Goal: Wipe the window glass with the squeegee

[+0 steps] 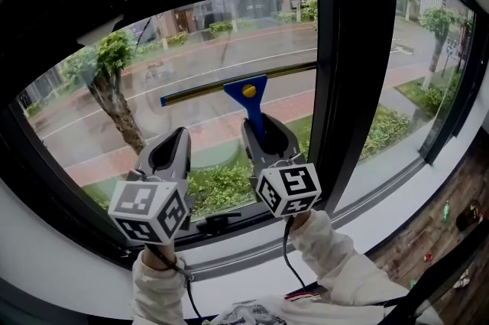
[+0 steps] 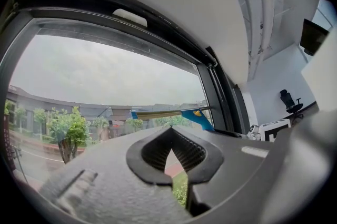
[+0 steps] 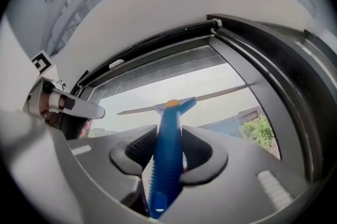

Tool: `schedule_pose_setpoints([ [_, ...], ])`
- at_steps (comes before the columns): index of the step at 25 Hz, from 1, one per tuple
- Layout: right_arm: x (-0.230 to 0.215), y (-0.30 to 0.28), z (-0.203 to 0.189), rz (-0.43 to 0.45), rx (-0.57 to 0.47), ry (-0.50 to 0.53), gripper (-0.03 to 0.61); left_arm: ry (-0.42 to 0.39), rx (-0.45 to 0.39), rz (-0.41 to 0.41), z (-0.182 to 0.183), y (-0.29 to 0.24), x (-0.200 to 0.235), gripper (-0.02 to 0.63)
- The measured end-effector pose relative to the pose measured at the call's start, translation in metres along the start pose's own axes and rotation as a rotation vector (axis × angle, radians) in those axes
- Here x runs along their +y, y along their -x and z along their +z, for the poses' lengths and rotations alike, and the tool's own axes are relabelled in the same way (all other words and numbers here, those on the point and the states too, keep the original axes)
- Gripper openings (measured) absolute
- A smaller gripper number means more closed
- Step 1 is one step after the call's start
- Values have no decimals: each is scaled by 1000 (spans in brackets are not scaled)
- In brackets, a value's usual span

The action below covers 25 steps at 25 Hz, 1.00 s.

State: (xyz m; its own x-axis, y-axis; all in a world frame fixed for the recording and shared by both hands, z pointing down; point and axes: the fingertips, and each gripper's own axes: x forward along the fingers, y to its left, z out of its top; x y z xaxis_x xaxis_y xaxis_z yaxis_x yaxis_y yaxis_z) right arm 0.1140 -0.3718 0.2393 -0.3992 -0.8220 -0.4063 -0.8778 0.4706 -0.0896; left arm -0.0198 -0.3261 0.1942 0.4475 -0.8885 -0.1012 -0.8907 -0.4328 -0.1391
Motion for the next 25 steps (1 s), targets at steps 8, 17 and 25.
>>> schedule_pose_setpoints([
  [8, -3, 21, -45, -4, 89, 4, 146, 2, 4, -14, -4, -2, -5, 0],
  [17, -8, 54, -103, -15, 194, -14, 146, 18, 35, -6, -27, 0, -6, 1],
  [25, -13, 93, -169, -26, 313, -13, 146, 43, 93, -5, -59, 5, -9, 1],
])
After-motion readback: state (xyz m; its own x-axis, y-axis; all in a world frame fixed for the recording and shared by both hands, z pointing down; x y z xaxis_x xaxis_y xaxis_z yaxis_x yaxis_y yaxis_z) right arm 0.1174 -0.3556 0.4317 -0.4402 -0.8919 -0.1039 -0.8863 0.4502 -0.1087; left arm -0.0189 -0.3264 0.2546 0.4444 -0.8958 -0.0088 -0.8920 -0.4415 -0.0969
